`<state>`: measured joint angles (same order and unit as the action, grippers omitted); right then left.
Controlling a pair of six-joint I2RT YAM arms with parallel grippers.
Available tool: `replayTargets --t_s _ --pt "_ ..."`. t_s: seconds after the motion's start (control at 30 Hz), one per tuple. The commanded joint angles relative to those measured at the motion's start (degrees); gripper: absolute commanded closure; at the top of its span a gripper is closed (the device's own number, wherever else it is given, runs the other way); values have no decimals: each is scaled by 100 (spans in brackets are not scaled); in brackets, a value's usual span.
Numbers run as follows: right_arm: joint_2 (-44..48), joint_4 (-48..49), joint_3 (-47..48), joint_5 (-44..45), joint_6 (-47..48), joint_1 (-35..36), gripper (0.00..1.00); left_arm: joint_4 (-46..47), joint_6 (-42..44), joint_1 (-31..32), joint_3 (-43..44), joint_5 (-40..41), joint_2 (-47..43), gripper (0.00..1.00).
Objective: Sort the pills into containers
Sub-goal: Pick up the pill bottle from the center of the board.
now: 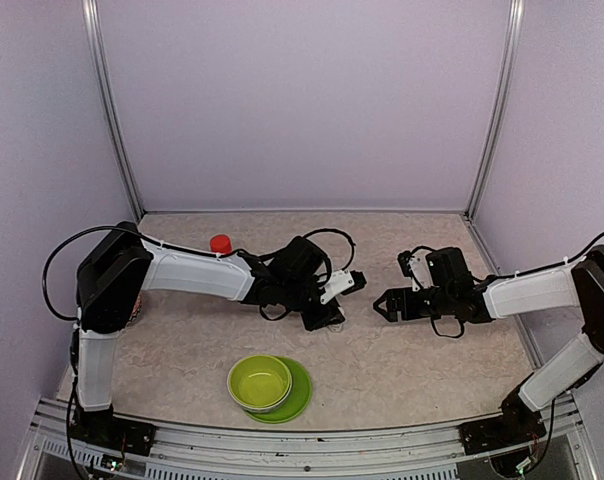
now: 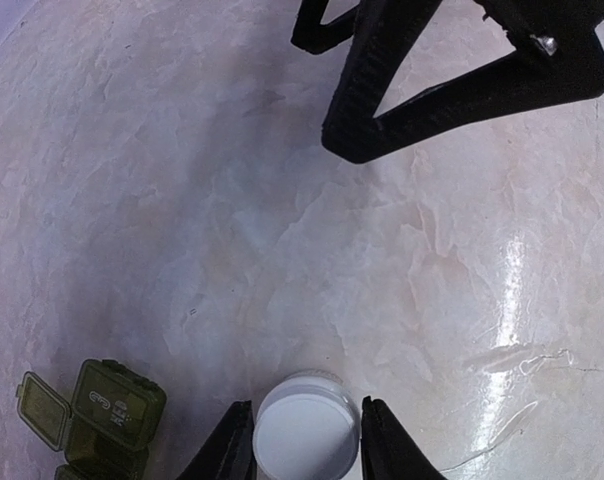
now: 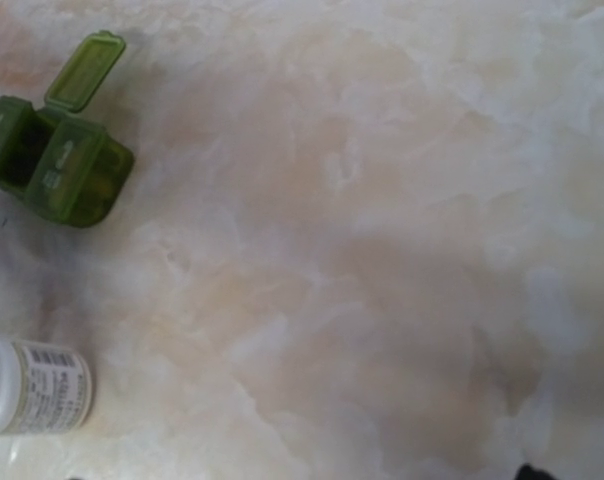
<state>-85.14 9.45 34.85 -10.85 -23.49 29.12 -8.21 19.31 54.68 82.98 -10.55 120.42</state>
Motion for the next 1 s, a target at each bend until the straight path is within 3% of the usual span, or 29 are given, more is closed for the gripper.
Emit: replayTargets --t_s 0.0,0.2,0.37,0.5,0.77,0.97 --pt "97 136 10 -82 6 -65 9 63 -91 -49 167 -80 96 66" --pt "69 177 39 -182 21 -65 9 81 -113 -53 161 -58 63 87" --pt "48 366 7 -557 167 -65 9 189 -167 -53 23 -39 -151 89" --pt "126 953 -133 -1462 226 -65 10 521 -199 -54 -398 -211 -714 89" --pt "283 2965 -653 -3477 -216 -65 11 1465 -359 -53 -1595 -851 -1987 93" --pt "-69 5518 -972 -4807 -1694 -48 12 2392 -715 -70 -2290 -1446 -2648 92"
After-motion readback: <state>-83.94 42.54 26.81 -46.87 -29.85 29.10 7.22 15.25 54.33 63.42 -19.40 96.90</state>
